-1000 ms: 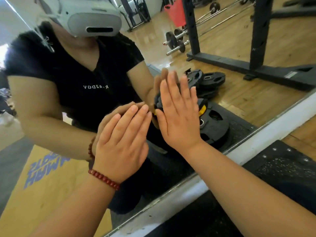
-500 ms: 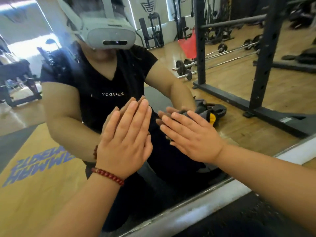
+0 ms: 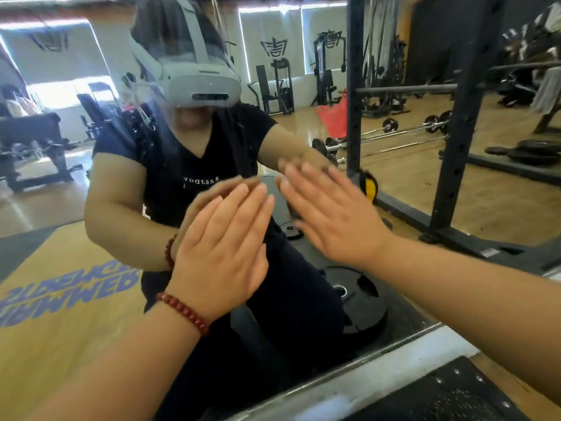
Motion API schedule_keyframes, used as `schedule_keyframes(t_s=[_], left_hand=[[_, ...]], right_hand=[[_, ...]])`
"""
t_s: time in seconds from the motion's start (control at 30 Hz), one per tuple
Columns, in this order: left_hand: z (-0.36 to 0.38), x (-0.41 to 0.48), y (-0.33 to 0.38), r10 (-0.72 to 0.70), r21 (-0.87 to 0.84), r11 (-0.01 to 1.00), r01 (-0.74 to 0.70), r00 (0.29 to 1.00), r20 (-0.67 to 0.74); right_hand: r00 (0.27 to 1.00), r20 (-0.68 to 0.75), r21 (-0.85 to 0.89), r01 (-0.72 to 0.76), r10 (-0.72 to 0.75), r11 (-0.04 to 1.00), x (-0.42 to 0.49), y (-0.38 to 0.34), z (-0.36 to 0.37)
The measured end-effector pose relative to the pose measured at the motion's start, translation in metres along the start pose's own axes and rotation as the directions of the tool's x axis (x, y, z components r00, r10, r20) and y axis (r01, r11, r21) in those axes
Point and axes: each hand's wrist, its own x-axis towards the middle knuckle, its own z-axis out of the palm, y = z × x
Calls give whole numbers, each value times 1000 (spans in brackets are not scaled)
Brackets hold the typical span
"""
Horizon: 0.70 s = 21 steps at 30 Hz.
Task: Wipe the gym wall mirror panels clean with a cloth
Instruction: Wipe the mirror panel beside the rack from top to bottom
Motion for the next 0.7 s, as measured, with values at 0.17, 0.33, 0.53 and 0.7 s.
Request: schedule_keyframes(t_s=[0.17, 0.33, 0.53, 0.7], left_hand=[[-9, 41, -30, -109, 20, 994, 110, 991, -73], [-2, 34, -37, -15, 71, 997, 20, 997, -73], [-2, 34, -35, -32, 83, 996, 38, 997, -69], [-11, 40, -35, -52, 62, 997, 54, 998, -31]], right_hand=[[977, -125, 50, -170, 175, 984, 80, 20, -20], [991, -23, -53, 133, -135, 990, 17, 10, -5], [969, -156, 25, -189, 191, 982, 109, 39, -27], [996, -83, -19, -30, 28, 999, 87, 26, -26]])
